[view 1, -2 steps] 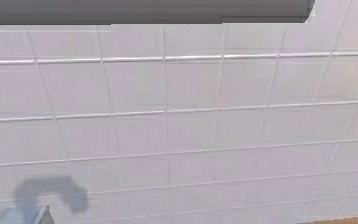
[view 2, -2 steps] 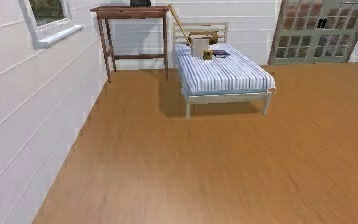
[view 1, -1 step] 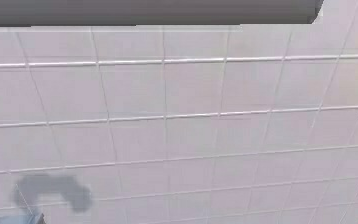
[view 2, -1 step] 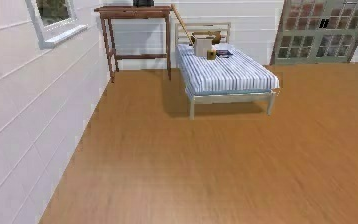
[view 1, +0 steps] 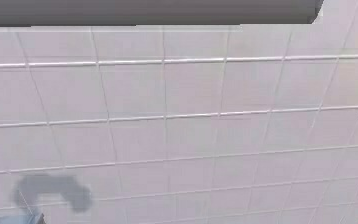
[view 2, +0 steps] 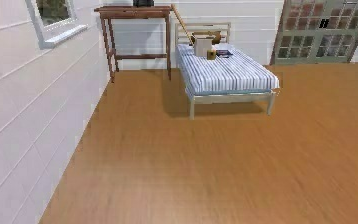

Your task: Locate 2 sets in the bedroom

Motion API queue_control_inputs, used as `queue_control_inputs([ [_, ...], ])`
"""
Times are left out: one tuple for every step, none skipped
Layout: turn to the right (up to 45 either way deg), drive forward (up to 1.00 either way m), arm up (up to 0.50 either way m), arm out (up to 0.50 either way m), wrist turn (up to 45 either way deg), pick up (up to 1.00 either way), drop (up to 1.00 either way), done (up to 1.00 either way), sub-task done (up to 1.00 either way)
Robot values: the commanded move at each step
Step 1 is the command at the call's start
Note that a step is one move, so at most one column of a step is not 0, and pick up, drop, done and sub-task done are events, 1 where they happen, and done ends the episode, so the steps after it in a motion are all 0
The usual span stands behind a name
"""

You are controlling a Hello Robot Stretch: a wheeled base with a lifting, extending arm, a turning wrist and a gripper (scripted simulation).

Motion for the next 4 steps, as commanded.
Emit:
queue_control_inputs([
  [-45.0, 0.00, 0.00, 0.00, 0.0, 0.00, 0.00, 0.00, 0.00],
  [-45.0, 0.00, 0.00, 0.00, 0.0, 0.00, 0.00, 0.00, 0.00],
  [-18.0, 0.00, 0.00, 0.00, 0.0, 0.00, 0.00, 0.00, 0.00],
  [0.0, 0.80, 0.00, 0.00, 0.0, 0.00, 0.00, 0.00, 0.00],
])
